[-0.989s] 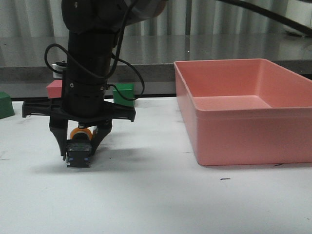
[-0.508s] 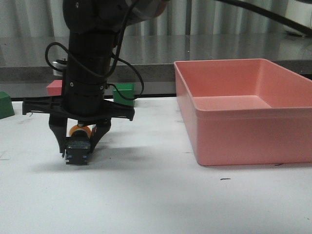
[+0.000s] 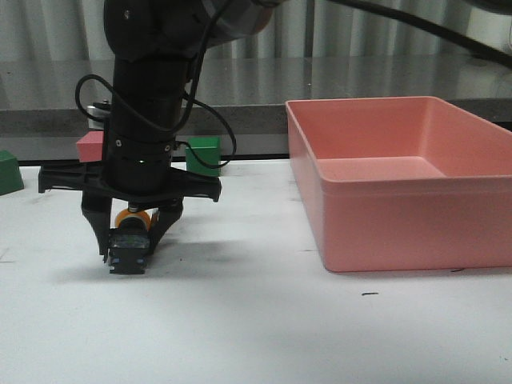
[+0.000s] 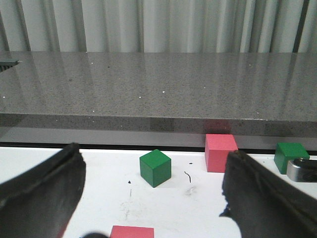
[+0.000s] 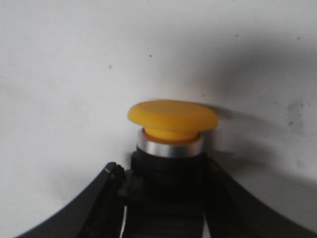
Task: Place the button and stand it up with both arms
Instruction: 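Set the button down upright and open the right gripper, then raise the right gripper away from the button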
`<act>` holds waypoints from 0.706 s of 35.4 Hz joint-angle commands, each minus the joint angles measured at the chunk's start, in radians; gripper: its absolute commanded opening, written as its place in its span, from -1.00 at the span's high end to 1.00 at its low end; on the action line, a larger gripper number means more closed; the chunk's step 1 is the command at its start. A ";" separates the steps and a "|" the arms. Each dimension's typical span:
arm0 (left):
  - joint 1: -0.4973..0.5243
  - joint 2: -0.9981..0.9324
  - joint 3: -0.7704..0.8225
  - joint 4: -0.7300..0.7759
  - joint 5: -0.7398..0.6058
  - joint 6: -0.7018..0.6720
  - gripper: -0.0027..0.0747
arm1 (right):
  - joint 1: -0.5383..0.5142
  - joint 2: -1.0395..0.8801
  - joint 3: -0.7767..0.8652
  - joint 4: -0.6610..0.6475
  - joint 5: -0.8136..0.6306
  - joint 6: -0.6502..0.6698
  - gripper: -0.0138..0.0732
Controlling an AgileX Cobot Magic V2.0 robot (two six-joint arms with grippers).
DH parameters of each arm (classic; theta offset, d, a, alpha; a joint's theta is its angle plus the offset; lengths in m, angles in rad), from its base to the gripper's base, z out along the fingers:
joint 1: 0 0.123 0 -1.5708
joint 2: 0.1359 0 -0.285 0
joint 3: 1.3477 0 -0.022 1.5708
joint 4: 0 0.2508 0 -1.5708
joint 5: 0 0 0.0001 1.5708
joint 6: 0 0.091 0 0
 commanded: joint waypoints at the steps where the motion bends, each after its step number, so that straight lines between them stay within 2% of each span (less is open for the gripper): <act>1: 0.000 0.012 -0.037 -0.009 -0.073 -0.010 -0.48 | 0.000 -0.065 -0.034 0.006 -0.023 -0.003 0.08; 6: 0.000 0.012 -0.037 -0.009 -0.073 -0.010 -0.48 | 0.000 -0.065 -0.034 0.006 -0.019 -0.003 -0.25; 9: 0.000 0.012 -0.037 -0.009 -0.073 -0.010 -0.48 | 0.000 -0.065 -0.047 0.006 -0.008 -0.003 -0.37; 14: 0.000 0.012 -0.037 -0.009 -0.073 -0.010 -0.48 | -0.001 -0.065 -0.138 0.006 0.071 -0.013 -0.37; 20: 0.000 0.012 -0.037 -0.009 -0.073 -0.010 -0.48 | -0.001 -0.065 -0.312 0.002 0.204 -0.099 -0.37; 25: 0.000 0.012 -0.037 -0.009 -0.073 -0.010 -0.48 | -0.001 -0.065 -0.472 -0.060 0.295 -0.100 -0.24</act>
